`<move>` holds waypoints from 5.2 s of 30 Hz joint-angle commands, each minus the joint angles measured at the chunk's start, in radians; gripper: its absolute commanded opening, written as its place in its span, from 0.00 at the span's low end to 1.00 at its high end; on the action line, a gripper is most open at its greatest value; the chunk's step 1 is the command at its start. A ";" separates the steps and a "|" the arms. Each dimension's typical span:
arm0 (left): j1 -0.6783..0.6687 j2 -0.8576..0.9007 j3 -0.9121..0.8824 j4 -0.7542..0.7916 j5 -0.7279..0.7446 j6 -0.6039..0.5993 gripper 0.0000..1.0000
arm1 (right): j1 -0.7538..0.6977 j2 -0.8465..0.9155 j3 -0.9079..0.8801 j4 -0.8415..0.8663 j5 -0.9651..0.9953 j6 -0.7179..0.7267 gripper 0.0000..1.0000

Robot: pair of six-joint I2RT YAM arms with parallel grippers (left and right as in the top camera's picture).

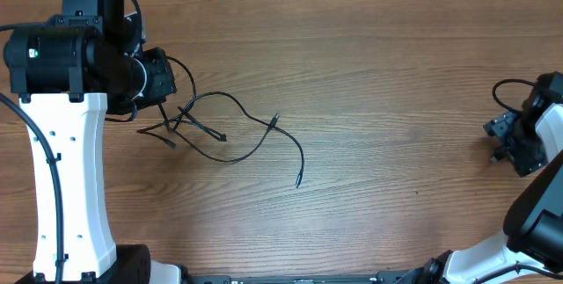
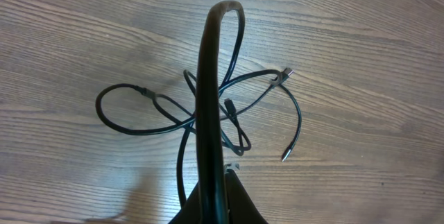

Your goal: Untangle cables

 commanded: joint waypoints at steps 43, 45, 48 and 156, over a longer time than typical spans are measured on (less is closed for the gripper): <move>-0.004 -0.025 0.002 -0.002 0.042 0.012 0.05 | -0.005 -0.002 -0.147 0.242 -0.081 -0.002 0.51; -0.004 -0.025 0.002 -0.002 0.042 0.012 0.05 | -0.014 -0.002 -0.147 0.244 -0.082 -0.002 0.51; -0.004 -0.025 0.002 -0.002 0.042 0.012 0.05 | -0.038 -0.003 -0.147 0.248 -0.082 -0.002 0.51; -0.047 -0.025 0.002 0.051 0.160 0.043 0.08 | -0.150 -0.109 0.202 0.402 -1.069 -0.459 1.00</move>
